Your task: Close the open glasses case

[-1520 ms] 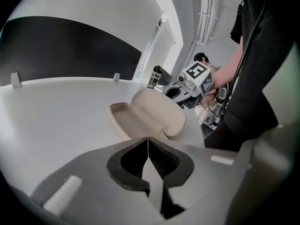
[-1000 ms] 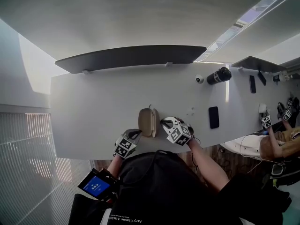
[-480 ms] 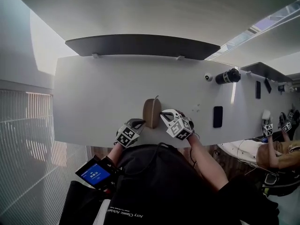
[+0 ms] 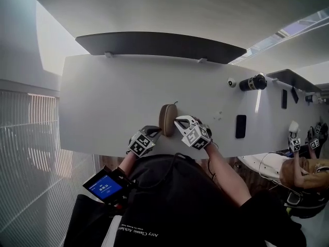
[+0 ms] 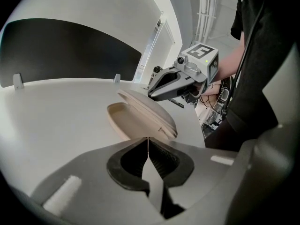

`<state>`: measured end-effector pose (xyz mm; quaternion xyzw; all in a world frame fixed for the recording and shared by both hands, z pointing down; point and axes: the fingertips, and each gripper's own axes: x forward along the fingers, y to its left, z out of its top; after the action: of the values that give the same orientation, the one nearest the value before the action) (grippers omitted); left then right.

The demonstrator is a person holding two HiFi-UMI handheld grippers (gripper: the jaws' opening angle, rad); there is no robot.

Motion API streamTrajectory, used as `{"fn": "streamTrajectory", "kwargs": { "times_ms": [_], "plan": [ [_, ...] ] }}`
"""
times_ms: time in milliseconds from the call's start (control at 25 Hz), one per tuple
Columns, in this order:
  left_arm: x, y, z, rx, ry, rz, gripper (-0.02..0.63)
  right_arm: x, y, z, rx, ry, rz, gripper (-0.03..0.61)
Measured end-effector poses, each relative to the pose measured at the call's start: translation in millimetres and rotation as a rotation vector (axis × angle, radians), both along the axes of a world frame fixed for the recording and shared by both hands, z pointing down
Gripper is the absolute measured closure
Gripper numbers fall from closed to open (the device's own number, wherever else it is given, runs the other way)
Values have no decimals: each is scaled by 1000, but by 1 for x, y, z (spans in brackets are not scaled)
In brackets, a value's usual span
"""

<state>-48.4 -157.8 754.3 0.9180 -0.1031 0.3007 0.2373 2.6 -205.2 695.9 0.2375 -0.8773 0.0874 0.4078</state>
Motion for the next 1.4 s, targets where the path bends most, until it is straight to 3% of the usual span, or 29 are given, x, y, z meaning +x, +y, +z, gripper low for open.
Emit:
{"fn": "streamTrajectory", "kwargs": {
  "times_ms": [320, 840, 1040, 1400],
  "plan": [
    [-11, -6, -3, 9, 4, -10, 598, -14, -3, 4, -13, -14, 10, 572],
    [-16, -28, -22, 72, 33, -38, 598, -41, -12, 10, 12, 21, -56, 572],
    [-22, -39, -35, 82, 72, -93, 595, -44, -12, 12, 8, 37, -63, 572],
    [-10, -28, -23, 52, 40, -48, 595, -52, -13, 15, -22, -12, -15, 572]
  ]
}}
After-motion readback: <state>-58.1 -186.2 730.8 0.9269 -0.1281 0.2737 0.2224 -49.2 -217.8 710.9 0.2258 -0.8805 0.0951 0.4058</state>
